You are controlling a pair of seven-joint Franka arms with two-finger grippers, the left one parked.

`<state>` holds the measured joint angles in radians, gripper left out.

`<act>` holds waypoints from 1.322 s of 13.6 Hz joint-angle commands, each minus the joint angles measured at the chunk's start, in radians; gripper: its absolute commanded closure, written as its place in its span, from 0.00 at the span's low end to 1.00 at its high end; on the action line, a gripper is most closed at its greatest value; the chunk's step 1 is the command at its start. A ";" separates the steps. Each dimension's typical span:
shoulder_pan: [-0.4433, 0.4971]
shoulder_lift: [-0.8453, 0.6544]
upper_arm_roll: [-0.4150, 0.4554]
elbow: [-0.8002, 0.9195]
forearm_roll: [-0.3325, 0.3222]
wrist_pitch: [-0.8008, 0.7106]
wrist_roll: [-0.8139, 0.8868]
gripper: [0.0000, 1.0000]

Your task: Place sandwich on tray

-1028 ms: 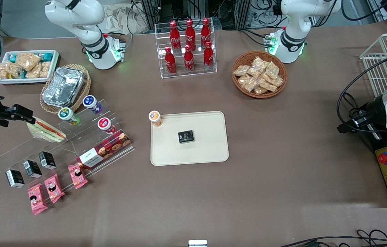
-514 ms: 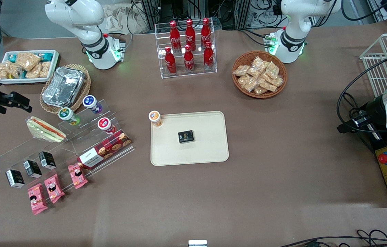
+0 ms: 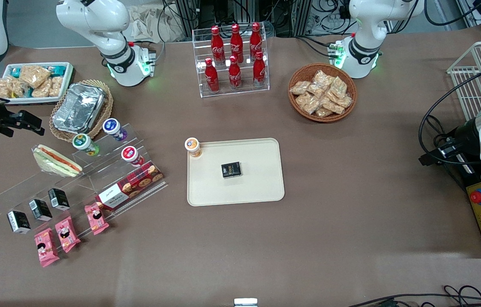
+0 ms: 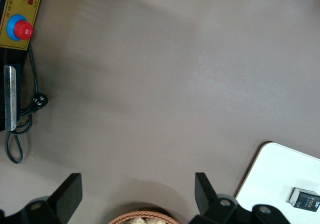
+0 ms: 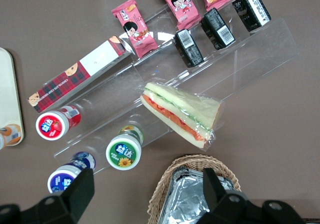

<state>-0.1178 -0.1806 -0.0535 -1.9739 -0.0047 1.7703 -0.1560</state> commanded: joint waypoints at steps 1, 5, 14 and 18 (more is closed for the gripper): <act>-0.010 -0.013 0.001 -0.019 -0.009 0.003 0.083 0.03; 0.004 0.013 0.011 0.000 -0.017 0.001 0.199 0.03; -0.074 0.107 -0.012 0.058 -0.018 0.032 0.623 0.01; -0.079 0.162 -0.012 0.052 0.017 0.109 1.066 0.02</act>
<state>-0.1794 -0.0490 -0.0741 -1.9309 -0.0221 1.8447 0.7547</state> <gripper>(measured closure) 0.018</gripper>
